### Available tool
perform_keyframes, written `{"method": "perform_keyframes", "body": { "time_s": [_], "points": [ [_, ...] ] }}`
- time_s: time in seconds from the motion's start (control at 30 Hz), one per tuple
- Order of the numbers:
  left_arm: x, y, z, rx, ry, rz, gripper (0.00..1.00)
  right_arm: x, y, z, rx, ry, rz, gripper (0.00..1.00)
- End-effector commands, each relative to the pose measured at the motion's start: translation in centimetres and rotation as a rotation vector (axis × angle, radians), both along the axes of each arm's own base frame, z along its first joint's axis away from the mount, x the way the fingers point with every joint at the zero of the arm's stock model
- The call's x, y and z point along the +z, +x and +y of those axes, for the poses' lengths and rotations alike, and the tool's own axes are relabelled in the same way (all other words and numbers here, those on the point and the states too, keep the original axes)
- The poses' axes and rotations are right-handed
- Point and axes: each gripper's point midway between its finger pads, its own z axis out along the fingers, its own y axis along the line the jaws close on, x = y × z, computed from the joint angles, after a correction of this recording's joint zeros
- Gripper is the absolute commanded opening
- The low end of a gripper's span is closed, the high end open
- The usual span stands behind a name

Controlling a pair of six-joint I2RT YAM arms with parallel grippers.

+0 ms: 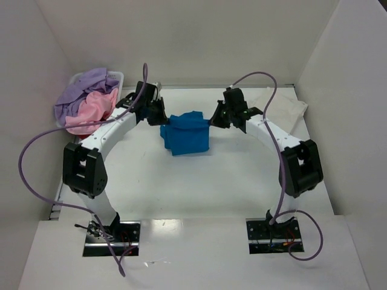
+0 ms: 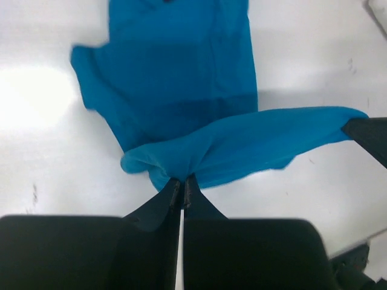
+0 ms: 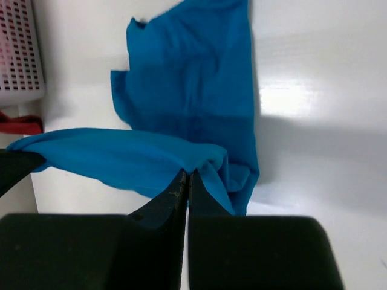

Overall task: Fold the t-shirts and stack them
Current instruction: Fold the long partially folded tshirt into a neat square

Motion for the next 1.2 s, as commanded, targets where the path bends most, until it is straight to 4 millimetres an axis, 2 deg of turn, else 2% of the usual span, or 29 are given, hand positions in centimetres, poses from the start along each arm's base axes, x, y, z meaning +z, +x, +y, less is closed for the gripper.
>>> {"method": "perform_keyframes", "body": {
  "time_s": [0.0, 0.03, 0.07, 0.1, 0.13, 0.2, 0.23, 0.3, 0.37, 0.4, 0.43, 0.47, 0.5, 0.53, 0.57, 0.6, 0.63, 0.67, 0.73, 0.77, 0.8, 0.9, 0.93, 1.0, 1.07, 1.1, 1.13, 1.17],
  "points": [
    [1.4, 2.9, 0.5, -0.029, 0.0, -0.075, 0.0, 2.2, 3.9, -0.7, -0.012, 0.005, -0.093, 0.0],
    [0.5, 3.5, 0.9, -0.017, 0.006, -0.057, 0.0, 1.5, 4.5, -0.4, -0.006, -0.004, -0.089, 0.0],
    [0.9, 4.5, 1.1, -0.006, 0.001, -0.075, 0.0, 2.3, 5.6, -0.5, -0.016, 0.004, -0.11, 0.0],
    [0.7, 4.8, 0.9, -0.02, 0.0, -0.073, 0.0, 2.2, 5.9, -0.3, -0.001, 0.0, -0.112, 0.0],
    [-0.4, 5.3, 1.1, -0.017, -0.002, -0.049, 0.0, 2.0, 7.0, 0.1, -0.001, 0.001, -0.113, 0.0],
    [-0.5, 6.3, 1.0, -0.017, -0.013, -0.055, 0.0, 1.5, 7.9, 0.4, 0.011, -0.013, -0.12, 0.0],
    [-1.5, 6.9, 0.9, -0.017, -0.011, -0.043, 0.0, 1.9, 8.6, 0.7, 0.011, -0.009, -0.131, 0.0],
    [-2.5, 7.5, 1.2, -0.008, -0.008, -0.034, 0.0, 0.1, 9.4, 0.9, 0.018, -0.025, -0.109, 0.0],
    [-3.6, 8.2, 1.0, -0.008, -0.005, -0.023, 0.0, 0.0, 10.3, 1.2, 0.024, -0.03, -0.119, 0.0],
    [-3.6, 8.6, 0.9, -0.008, -0.008, -0.033, 0.0, -1.5, 10.8, 0.8, 0.016, -0.041, -0.09, 0.0],
    [-4.8, 8.9, 1.4, 0.003, -0.002, -0.009, 0.0, -1.4, 11.2, 1.0, 0.022, -0.046, -0.1, 0.0],
    [-4.9, 9.4, 1.5, 0.01, 0.004, -0.021, 0.0, -1.8, 11.5, 1.1, 0.023, -0.047, -0.096, 0.02],
    [-4.8, 10.1, 1.8, 0.019, 0.001, -0.033, 0.01, -3.3, 11.8, 1.1, 0.03, -0.062, -0.078, 0.02],
    [-5.9, 10.3, 2.4, 0.03, 0.006, -0.013, 0.03, -3.4, 12.0, 1.2, 0.031, -0.064, -0.074, 0.02],
    [-5.9, 10.8, 2.3, 0.03, 0.003, -0.026, 0.06, -4.2, 12.1, 1.0, 0.031, -0.081, -0.067, 0.03],
    [-5.7, 11.5, 2.6, 0.039, -0.001, -0.041, 0.13, -5.1, 12.4, 1.1, 0.038, -0.091, -0.058, 0.06],
    [-6.2, 11.8, 3.1, 0.048, 0.0, -0.039, 0.17, -4.8, 12.7, 1.2, 0.037, -0.086, -0.074, 0.06],
    [-6.6, 12.0, 3.0, 0.048, 0.001, -0.033, 0.23, -5.5, 12.9, 1.3, 0.037, -0.087, -0.07, 0.07],
    [-6.4, 12.9, 3.2, 0.043, -0.006, -0.062, 0.41, -5.2, 13.5, 1.5, 0.042, -0.085, -0.096, 0.18],
    [-6.0, 13.2, 3.7, 0.052, -0.007, -0.071, 0.45, -5.6, 13.6, 1.5, 0.042, -0.085, -0.098, 0.25],
    [-6.5, 13.4, 3.7, 0.039, 0.004, -0.077, 0.54, -4.9, 14.1, 1.7, 0.041, -0.078, -0.12, 0.33],
    [-5.4, 14.2, 4.2, 0.026, 0.018, -0.117, 0.75, -3.4, 15.3, 1.4, 0.042, -0.081, -0.164, 0.45],
    [-4.9, 14.2, 4.2, 0.026, 0.017, -0.126, 0.81, -2.6, 15.7, 1.4, 0.032, -0.084, -0.179, 0.58],
    [-2.2, 14.5, 4.5, 0.006, 0.01, -0.189, 0.86, -1.2, 16.0, 0.6, 0.01, -0.085, -0.2, 0.66],
    [-0.8, 14.0, 3.8, -0.041, -0.014, -0.219, 0.88, 0.4, 15.9, 0.5, 0.014, -0.083, -0.23, 0.7],
    [0.5, 13.6, 3.4, -0.073, -0.029, -0.25, 0.88, 2.1, 15.6, 0.4, 0.012, -0.075, -0.255, 0.7],
    [0.9, 13.1, 3.0, -0.104, -0.047, -0.252, 0.88, 1.9, 14.9, 0.3, 0.021, -0.071, -0.246, 0.7],
    [0.7, 12.1, 2.2, -0.155, -0.081, -0.239, 0.86, 2.3, 14.5, 0.5, 0.025, -0.052, -0.25, 0.62]
  ]
}}
